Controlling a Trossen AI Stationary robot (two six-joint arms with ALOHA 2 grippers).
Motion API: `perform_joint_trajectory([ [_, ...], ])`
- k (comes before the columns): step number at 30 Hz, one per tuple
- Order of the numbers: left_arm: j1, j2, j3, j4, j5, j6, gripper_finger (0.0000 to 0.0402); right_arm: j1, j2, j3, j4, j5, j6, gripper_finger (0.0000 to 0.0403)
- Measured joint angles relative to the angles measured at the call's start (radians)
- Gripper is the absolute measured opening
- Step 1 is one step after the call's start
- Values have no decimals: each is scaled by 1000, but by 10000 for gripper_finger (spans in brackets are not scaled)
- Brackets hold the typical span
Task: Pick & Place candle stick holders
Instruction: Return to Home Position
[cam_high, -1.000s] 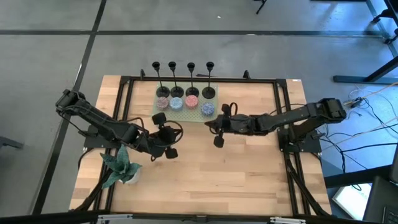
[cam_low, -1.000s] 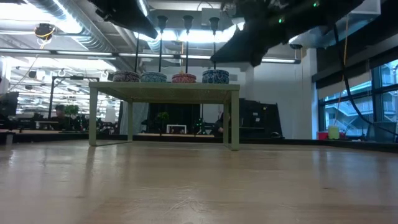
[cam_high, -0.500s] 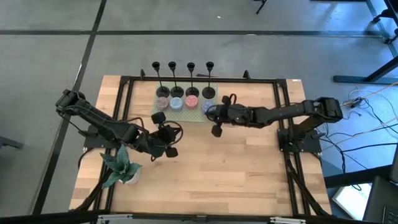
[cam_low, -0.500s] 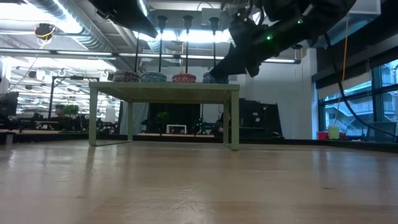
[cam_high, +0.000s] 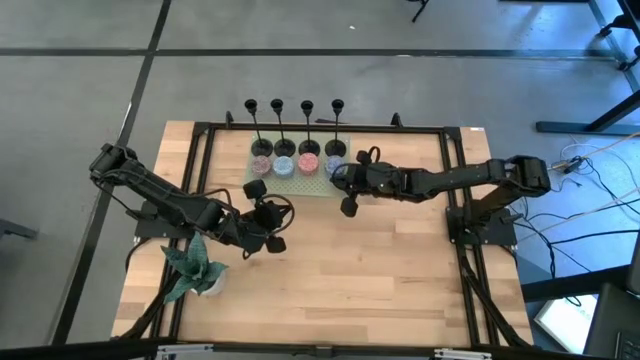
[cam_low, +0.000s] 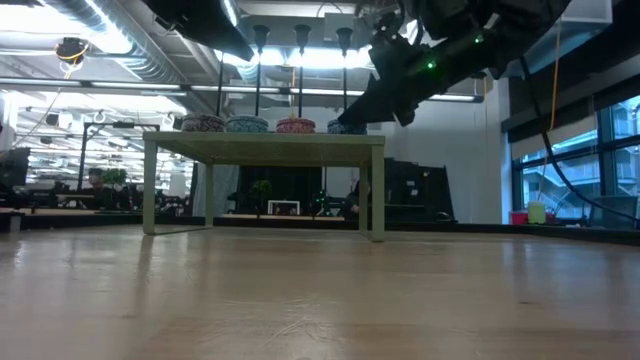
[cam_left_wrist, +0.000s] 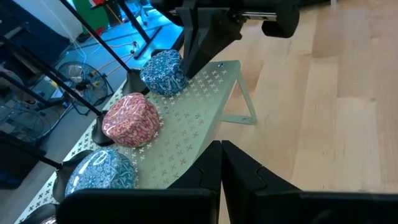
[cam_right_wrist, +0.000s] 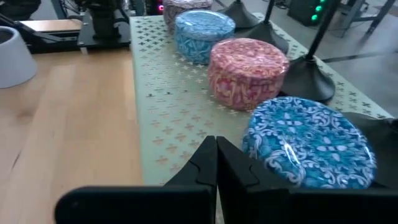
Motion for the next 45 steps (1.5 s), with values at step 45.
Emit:
perform_joint_trajectory([
  [45,-269,-683,-301,-27,29,43,2,388,-932,-313,-352,-17,-92,7],
])
